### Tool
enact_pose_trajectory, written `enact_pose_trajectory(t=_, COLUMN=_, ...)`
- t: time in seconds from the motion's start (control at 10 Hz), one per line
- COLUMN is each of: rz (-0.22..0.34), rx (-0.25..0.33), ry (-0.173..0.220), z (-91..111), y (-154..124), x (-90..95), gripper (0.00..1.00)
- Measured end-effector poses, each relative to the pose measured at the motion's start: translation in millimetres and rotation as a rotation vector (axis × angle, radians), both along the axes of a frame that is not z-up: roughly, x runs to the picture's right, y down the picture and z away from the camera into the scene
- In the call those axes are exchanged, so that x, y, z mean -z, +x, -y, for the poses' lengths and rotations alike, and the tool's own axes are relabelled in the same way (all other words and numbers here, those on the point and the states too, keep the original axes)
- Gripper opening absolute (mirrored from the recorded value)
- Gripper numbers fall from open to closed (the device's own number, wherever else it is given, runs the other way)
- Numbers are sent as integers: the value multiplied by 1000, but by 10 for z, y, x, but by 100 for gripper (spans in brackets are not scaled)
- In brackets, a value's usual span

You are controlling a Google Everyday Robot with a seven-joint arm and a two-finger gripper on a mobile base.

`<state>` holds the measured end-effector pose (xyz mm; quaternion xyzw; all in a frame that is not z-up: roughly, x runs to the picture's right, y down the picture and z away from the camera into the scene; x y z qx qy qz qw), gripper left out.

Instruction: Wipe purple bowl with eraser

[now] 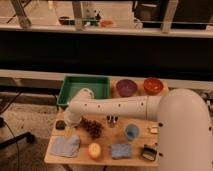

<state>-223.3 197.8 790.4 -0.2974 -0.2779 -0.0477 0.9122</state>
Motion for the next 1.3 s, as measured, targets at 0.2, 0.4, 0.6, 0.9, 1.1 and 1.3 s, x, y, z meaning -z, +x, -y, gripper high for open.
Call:
enact_pose_trajectory(t=0.2, rz=-5, rx=2, ry=-7, z=-7, y=-27, x=-137, gripper=80)
enact_pose_trajectory(t=0.4, rz=-8, rx=5, ry=-9, z=23, y=-44, x=-240, gripper=80)
enact_pose_trajectory(t=0.6, rz=-12, rx=5, ry=-10, z=54, y=-44, x=-310, gripper=80)
enact_pose_trajectory(t=0.9, rz=-22, rx=5, ry=-16, z=63, y=-9, x=-403, gripper=80)
enact_pose_trajectory(t=1.1, rz=-29, rx=3, ry=-19, z=64, y=10, x=-445, gripper=80)
enact_pose_trajectory(t=1.3, rz=-36, rx=-2, ry=-23, z=59, y=38, x=-486, gripper=80)
